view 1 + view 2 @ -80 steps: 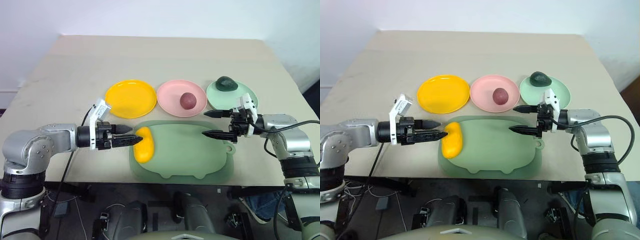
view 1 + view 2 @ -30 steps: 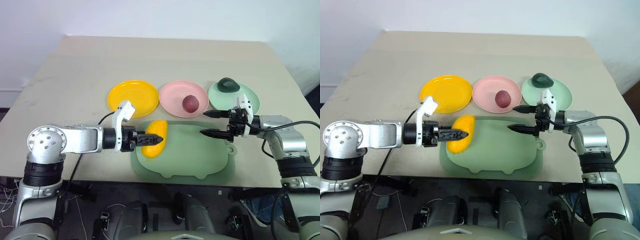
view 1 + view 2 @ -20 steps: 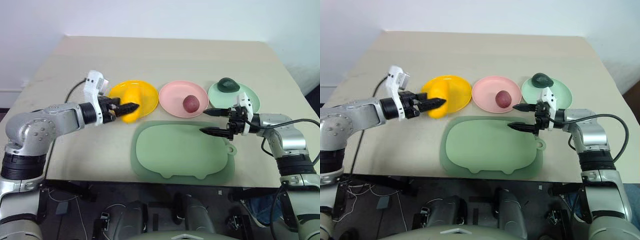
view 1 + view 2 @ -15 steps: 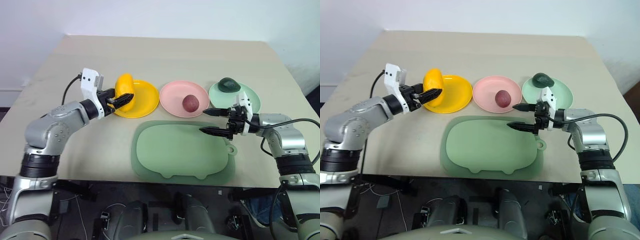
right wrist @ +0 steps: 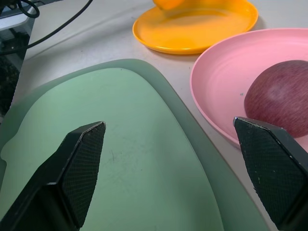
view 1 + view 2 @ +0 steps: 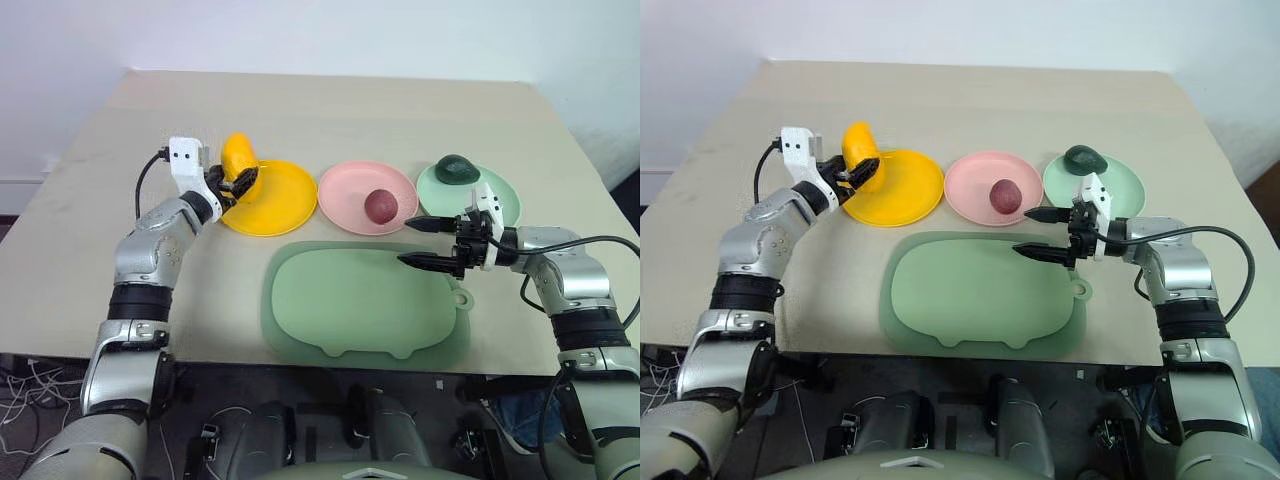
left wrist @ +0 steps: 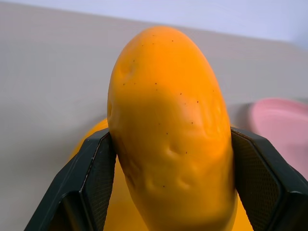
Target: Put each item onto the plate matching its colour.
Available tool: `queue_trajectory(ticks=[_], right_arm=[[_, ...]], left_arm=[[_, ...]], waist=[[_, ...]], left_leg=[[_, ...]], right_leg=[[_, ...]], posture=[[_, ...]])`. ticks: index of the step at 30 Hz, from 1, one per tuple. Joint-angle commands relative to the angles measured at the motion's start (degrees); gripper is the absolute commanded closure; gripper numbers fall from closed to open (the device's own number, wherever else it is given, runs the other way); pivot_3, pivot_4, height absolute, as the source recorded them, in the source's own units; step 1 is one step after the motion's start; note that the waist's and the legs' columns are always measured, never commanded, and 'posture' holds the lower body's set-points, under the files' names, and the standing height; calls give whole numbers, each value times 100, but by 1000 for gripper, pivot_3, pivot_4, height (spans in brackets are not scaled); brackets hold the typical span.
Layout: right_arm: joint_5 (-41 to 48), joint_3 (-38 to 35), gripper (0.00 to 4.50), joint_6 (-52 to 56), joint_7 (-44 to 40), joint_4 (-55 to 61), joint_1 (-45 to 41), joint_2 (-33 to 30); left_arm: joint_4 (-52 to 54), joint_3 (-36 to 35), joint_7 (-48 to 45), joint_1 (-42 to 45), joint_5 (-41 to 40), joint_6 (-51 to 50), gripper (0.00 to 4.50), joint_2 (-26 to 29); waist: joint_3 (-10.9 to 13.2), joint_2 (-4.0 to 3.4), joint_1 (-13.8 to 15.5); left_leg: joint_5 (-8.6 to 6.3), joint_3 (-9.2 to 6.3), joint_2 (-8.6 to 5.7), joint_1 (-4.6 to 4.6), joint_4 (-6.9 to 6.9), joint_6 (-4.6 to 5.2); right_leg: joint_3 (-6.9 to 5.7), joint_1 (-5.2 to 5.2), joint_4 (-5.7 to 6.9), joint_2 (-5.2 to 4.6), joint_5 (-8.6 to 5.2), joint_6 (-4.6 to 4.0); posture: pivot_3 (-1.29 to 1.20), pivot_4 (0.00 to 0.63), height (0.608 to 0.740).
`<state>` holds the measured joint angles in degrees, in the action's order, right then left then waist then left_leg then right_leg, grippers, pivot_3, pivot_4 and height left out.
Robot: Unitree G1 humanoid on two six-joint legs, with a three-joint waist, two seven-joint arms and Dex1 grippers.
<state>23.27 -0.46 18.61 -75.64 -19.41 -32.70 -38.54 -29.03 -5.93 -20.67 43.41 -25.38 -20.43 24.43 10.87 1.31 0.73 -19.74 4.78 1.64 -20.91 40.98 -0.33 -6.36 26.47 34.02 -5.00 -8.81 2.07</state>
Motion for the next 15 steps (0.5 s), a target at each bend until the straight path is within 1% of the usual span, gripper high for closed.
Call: queue_trajectory(ticks=[1, 4, 6, 7, 8, 9, 10, 12, 15], right_arm=[[65, -104, 0, 2, 30, 274, -32, -18], [67, -105, 0, 21, 35, 307, -9, -23], [81, -112, 0, 40, 49, 330, -8, -17], [77, -108, 0, 46, 61, 320, -24, -9], [76, -103, 0, 54, 69, 326, -24, -2], [78, -101, 0, 65, 73, 341, -19, -3], [76, -99, 0, 65, 76, 353, -15, -3], [74, -99, 0, 70, 89, 361, -18, 1], [66, -103, 0, 56, 99, 340, -15, -5]], left_arm=[[-329, -238, 215, 284, 216, 134, 1360, -65], [-437, -213, 147, 312, 382, 302, 1360, -120], [-437, -331, 158, 313, 315, 328, 1360, -216], [-399, -480, 24, 331, 66, 106, 1012, -301], [-364, -552, 34, 341, -10, 38, 655, -367], [-325, -600, 43, 344, -38, -12, 406, -408], [-327, -492, 152, 355, 167, -9, 58, -403], [-156, -429, -44, 299, 170, -91, 21, -428], [-19, -567, -277, 308, -118, -543, 21, -438]], waist=[[0, 0, 0], [0, 0, -2], [0, 0, 3], [0, 0, 5], [0, 0, 5], [0, 0, 6], [0, 0, 5], [0, 0, -2], [0, 0, -3]], left_leg=[[0, 0, 0, 0, 0, 0], [-1, -2, 1, -2, 0, 1], [-1, -3, 2, -6, 0, 1], [-1, -4, 3, -6, 1, 1], [-1, -5, 3, -7, 1, 1], [-1, -5, 2, -9, 3, 1], [-1, -7, 2, -10, 4, 1], [-1, -8, 2, -10, 4, 1], [0, -8, 2, -12, 3, 1]], right_leg=[[-1, 0, 0, 0, 0, 0], [-3, 0, -1, 0, 0, 0], [-4, 2, -1, -1, 0, 0], [-4, 2, -1, -2, 0, 0], [-6, 2, -1, -3, 0, 0], [-7, 2, -1, -3, 0, 1], [-8, 2, -2, -3, 0, 1], [-9, 2, -1, -3, 0, 1], [-10, 4, -1, -2, 0, 1]], posture=[[0, 150, 740], [0, 150, 740], [0, 150, 740], [0, 150, 740], [0, 150, 740], [0, 150, 740], [0, 150, 740], [0, 150, 740], [0, 150, 740]])
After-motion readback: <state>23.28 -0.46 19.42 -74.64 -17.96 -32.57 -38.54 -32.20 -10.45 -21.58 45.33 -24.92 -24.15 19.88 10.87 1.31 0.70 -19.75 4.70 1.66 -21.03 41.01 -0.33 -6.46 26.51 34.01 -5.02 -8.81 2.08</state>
